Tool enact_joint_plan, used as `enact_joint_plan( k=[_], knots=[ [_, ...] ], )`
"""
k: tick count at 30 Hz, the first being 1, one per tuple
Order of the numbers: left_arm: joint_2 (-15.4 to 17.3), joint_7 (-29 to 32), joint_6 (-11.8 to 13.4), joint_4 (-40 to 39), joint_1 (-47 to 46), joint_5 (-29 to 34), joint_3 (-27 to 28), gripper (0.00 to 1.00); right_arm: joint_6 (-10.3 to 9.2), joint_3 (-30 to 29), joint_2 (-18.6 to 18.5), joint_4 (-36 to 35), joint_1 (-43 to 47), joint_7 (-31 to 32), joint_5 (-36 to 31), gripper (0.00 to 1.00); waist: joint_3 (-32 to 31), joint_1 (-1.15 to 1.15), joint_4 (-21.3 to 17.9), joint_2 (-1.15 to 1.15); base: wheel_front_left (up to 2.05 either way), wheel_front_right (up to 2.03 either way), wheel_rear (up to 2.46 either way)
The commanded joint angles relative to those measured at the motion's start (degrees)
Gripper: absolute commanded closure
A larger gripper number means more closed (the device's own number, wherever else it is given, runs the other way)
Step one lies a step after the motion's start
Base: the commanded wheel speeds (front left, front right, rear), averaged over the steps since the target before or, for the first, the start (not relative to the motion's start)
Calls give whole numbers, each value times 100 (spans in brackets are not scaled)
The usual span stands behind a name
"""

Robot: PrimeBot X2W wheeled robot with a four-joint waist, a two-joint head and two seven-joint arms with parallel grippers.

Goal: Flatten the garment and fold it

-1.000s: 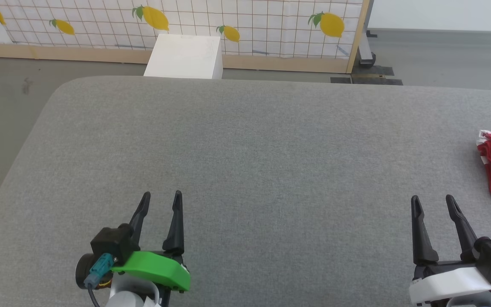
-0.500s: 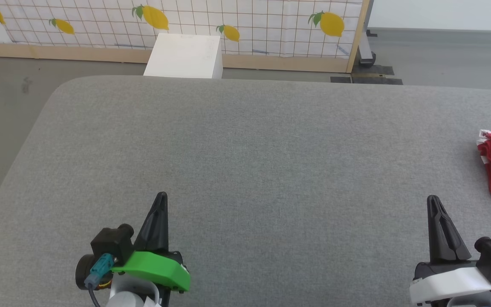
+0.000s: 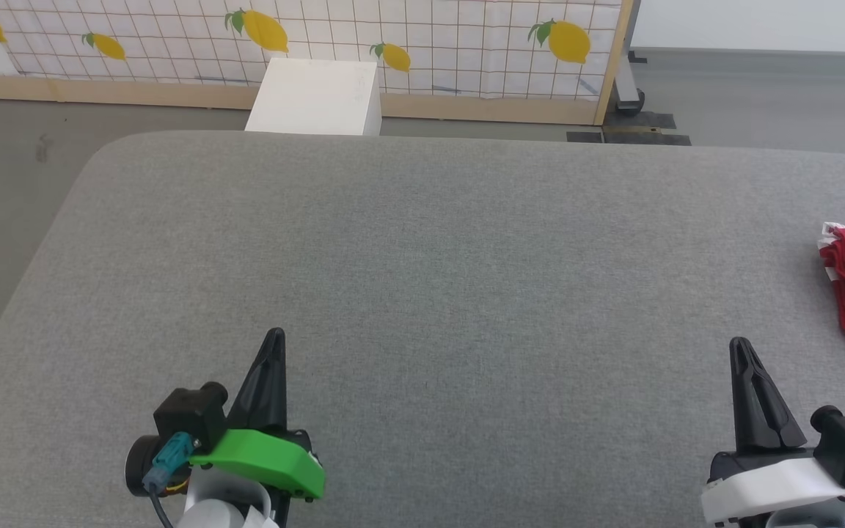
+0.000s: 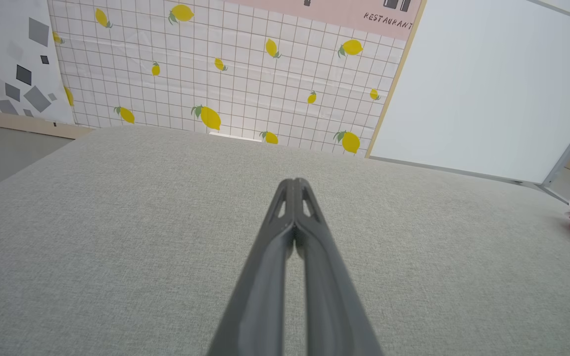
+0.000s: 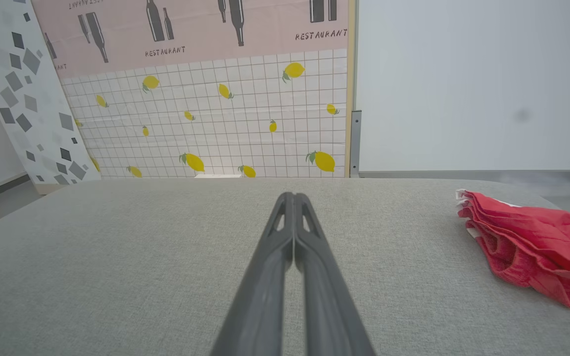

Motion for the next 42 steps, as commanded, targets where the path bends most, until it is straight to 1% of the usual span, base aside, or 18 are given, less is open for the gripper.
enact_joint_plan(
  k=[1,42],
  knots=[
    [-2,47,36,-46,38,108,19,100,-1,25,1,-23,-44,45,-38,100,0,0,-3,0,0,0,0],
    [-8,522,148,-380,153,615,252,100,-4,196,6,-105,-181,518,-285,100,-9,0,-82,0,0,0,0]
  ],
)
